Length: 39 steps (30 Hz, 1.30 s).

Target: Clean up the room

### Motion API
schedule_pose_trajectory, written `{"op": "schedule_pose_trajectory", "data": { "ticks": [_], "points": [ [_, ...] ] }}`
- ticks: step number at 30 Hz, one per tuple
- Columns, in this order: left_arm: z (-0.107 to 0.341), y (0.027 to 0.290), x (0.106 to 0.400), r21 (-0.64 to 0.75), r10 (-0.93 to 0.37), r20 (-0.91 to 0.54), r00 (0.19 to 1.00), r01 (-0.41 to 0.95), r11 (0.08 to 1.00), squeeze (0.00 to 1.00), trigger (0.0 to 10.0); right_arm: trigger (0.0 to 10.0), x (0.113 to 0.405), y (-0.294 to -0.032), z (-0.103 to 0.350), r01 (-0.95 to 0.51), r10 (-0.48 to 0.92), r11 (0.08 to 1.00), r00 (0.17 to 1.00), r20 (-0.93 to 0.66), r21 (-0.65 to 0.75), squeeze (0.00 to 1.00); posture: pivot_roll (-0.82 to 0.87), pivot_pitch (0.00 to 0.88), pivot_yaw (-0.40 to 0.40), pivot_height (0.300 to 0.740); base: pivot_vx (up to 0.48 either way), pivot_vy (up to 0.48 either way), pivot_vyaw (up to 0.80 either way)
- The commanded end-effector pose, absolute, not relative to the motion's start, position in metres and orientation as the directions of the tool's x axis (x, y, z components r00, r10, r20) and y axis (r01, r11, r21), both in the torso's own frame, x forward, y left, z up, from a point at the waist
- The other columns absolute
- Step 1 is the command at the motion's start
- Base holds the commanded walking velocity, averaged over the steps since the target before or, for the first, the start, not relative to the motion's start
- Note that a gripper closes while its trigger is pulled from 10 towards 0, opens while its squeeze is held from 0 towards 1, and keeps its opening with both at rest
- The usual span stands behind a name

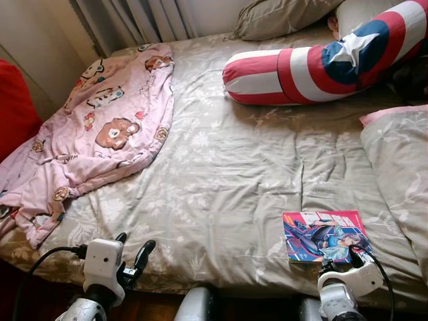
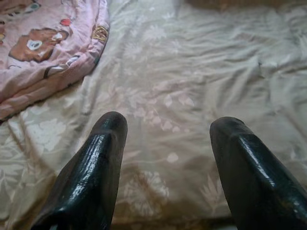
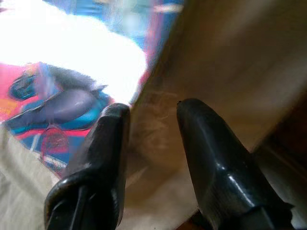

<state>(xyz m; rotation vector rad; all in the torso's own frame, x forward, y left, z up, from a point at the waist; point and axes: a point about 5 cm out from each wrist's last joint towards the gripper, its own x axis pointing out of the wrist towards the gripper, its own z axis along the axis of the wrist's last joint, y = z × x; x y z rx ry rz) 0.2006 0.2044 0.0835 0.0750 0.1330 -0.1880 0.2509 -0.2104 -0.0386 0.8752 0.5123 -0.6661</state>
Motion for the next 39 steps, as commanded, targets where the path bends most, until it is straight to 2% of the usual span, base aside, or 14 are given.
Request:
{"op": "schedule_pose_trajectory", "data": {
  "ticks": [1,3,6,8,11,13,16,20,24,25,31,32,39],
  "points": [
    [0.077,0.208,0.2,0.082,-0.163,-0.161,0.973,0.178,0.981,0.0,10.0,10.0,0.252,-0.203,-0.039,0.671,-0.296,0.564,0.708,-0.641,0.481,0.0,0.21,0.067,0.154,0.643,0.0,0.0,0.0],
    [0.077,0.207,0.205,0.076,-0.156,-0.143,0.977,0.168,0.983,0.0,10.0,10.0,0.258,-0.206,-0.031,0.582,-0.299,0.697,0.767,-0.567,0.419,0.0,0.19,0.051,0.141,0.643,0.0,0.0,0.0],
    [0.077,0.206,0.208,0.074,-0.154,-0.135,0.979,0.165,0.984,0.0,10.0,10.0,0.26,-0.207,-0.027,0.546,-0.302,0.731,0.796,-0.525,0.408,0.0,0.17,0.04,0.135,0.643,0.0,0.0,0.0],
    [0.073,0.203,0.216,0.061,-0.151,-0.122,0.981,0.159,0.985,0.0,10.0,10.0,0.259,-0.211,-0.021,0.476,-0.304,0.793,0.851,-0.429,0.382,0.0,0.13,0.011,0.121,0.643,0.0,0.0,0.0],
    [0.068,0.198,0.224,0.041,-0.149,-0.112,0.982,0.155,0.987,0.0,10.0,10.0,0.249,-0.216,-0.021,0.46,-0.324,0.81,0.868,-0.375,0.363,0.0,0.09,0.0,0.109,0.643,0.0,0.0,0.0],
    [0.056,0.195,0.233,0.024,-0.135,-0.128,0.983,0.139,0.99,0.0,10.0,10.0,0.245,-0.216,-0.021,0.423,-0.31,0.854,0.882,-0.356,0.303,0.0,0.06,0.0,0.102,0.643,0.0,0.0,0.0],
    [0.048,0.194,0.237,0.01,-0.118,-0.15,0.982,0.12,0.993,0.0,10.0,10.0,0.246,-0.211,-0.025,0.387,-0.267,0.881,0.881,-0.39,0.272,0.0,0.05,0.0,0.095,0.643,0.0,0.0,0.0],
    [0.045,0.2,0.241,-0.025,-0.062,-0.15,0.987,0.059,0.998,0.0,10.0,10.0,0.27,-0.203,-0.004,0.245,-0.171,0.941,0.94,-0.294,0.235,0.0,0.03,0.0,0.069,0.643,0.0,0.0,0.0],
    [0.042,0.202,0.242,-0.04,-0.039,-0.149,0.988,0.034,0.999,0.0,10.0,10.0,0.277,-0.201,0.007,0.158,-0.113,0.971,0.965,-0.236,0.181,0.0,0.02,0.0,0.064,0.643,0.0,0.0,0.0],
    [0.036,0.202,0.241,-0.049,-0.027,-0.162,0.986,0.019,0.999,0.0,10.0,10.0,0.28,-0.199,0.013,0.099,-0.067,0.984,0.977,-0.202,0.151,0.0,0.02,0.0,0.06,0.643,0.0,0.0,0.0],
    [0.009,0.201,0.243,-0.154,0.038,-0.25,0.968,-0.078,0.985,0.0,10.0,10.0,0.277,-0.199,0.005,0.006,0.028,0.992,0.962,-0.273,0.123,0.0,0.0,0.0,0.048,0.667,0.0,0.0,0.0],
    [-0.001,0.199,0.241,-0.152,0.028,-0.294,0.955,-0.076,0.985,0.0,10.0,10.0,0.271,-0.198,-0.006,0.015,0.022,0.994,0.941,-0.339,0.106,0.0,0.0,0.0,0.05,0.677,0.0,0.0,0.0],
    [-0.025,0.197,0.235,-0.121,-0.017,-0.431,0.902,-0.039,0.992,0.0,10.0,10.0,0.245,-0.194,-0.036,0.047,0.027,0.99,0.861,-0.507,0.133,0.0,0.01,0.0,0.052,0.712,0.0,0.0,0.0]
  ]
}}
